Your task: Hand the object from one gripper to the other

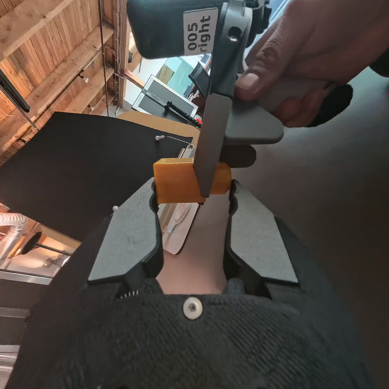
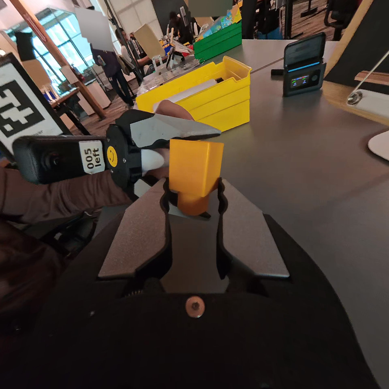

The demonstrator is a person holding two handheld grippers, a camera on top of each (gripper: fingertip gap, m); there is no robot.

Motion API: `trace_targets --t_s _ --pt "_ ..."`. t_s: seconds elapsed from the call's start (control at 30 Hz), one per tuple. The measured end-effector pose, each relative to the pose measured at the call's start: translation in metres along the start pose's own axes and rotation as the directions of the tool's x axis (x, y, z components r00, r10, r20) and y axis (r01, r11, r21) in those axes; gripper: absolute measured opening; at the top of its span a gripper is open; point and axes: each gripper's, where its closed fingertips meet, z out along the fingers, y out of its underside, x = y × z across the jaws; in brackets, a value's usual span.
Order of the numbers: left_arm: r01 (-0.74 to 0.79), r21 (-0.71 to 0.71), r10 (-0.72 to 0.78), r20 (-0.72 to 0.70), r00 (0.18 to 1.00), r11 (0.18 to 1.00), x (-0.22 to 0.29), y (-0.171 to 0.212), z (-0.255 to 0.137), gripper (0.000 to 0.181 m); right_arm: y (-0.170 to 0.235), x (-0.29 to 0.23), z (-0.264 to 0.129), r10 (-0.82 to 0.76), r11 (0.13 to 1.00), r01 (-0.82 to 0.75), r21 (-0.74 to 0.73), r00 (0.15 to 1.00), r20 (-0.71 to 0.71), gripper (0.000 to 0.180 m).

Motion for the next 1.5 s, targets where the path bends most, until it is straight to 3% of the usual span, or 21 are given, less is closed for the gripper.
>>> trace_targets --t_s 0.1,0.17,0.3,0.4,0.5,0.57,0.63,0.8,0.93,1.0,1.17,1.3,1.37,1.4,1.5 --pt "0.112 -0.002 -0.112 -0.02 0.993 0.994 -0.001 0.0 0.0 0.061 -0.005 0.005 -0.005 -0.029 0.999 0.029 0.02 0.999 -0.036 0.042" --pt "0.297 0.011 -0.295 -0.09 0.951 0.955 0.001 0.0 0.0 0.062 -0.01 0.014 -0.013 -0.04 0.998 0.044 0.038 0.995 -0.094 0.043" --pt "0.719 -0.07 -0.709 -0.26 0.656 0.691 0.004 0.007 0.001 0.074 -0.018 0.042 -0.038 -0.208 0.976 0.215 -0.013 0.921 -0.328 0.042" --pt "0.875 -0.11 -0.842 -0.351 0.41 0.472 0.001 0.003 -0.001 0.074 -0.02 0.053 -0.049 -0.439 0.896 0.413 -0.166 0.759 -0.481 0.042" --pt "0.951 -0.095 -0.897 -0.37 0.24 0.293 -0.012 0.005 -0.004 0.078 -0.019 0.044 -0.042 -0.673 0.731 0.604 -0.318 0.563 -0.479 0.042" --pt "0.97 -0.107 -0.905 -0.395 0.161 0.219 -0.015 0.003 -0.006 0.081 -0.015 0.041 -0.034 -0.766 0.631 0.659 -0.41 0.445 -0.464 0.042" --pt "0.973 -0.119 -0.903 -0.409 0.135 0.199 -0.014 0.001 -0.006 0.081 -0.012 0.041 -0.028 -0.831 0.537 0.686 -0.491 0.327 -0.451 0.042" --pt "0.934 -0.145 -0.883 -0.399 0.247 0.326 0.003 0.0 -0.002 0.073 -0.011 0.031 -0.018 -0.892 0.41 0.736 -0.539 0.198 -0.407 0.042" --pt "0.891 -0.134 -0.832 -0.44 0.338 0.433 0.012 -0.005 -0.004 0.046 -0.011 0.019 -0.013 -0.89 0.417 0.768 -0.486 0.237 -0.389 0.042" --pt "0.87 -0.105 -0.81 -0.431 0.398 0.483 0.009 -0.006 -0.005 0.044 -0.012 0.019 -0.015 -0.88 0.436 0.767 -0.471 0.253 -0.402 0.042" --pt "0.663 -0.038 -0.639 -0.31 0.704 0.748 0.007 -0.004 -0.005 0.034 -0.003 0.031 -0.014 -0.865 0.484 0.727 -0.487 0.312 -0.394 0.043" --pt "0.37 -0.035 -0.37 -0.189 0.91 0.928 0.006 0.004 -0.005 0.033 0.006 0.035 -0.011 -0.833 0.548 0.697 -0.462 0.407 -0.374 0.047" --pt "0.155 -0.058 -0.16 -0.108 0.981 0.986 0.002 0.011 -0.005 0.034 0.011 0.032 -0.012 -0.782 0.623 0.665 -0.412 0.521 -0.342 0.043" --pt "0.051 -0.083 -0.057 -0.067 0.996 0.995 -0.001 0.016 -0.005 0.034 0.013 0.03 -0.014 -0.737 0.676 0.635 -0.374 0.594 -0.323 0.038" --pt "-0.153 -0.137 0.157 0.023 0.987 0.979 -0.012 0.022 -0.007 0.034 0.007 0.026 -0.02 -0.554 0.832 0.507 -0.225 0.781 -0.289 0.058"
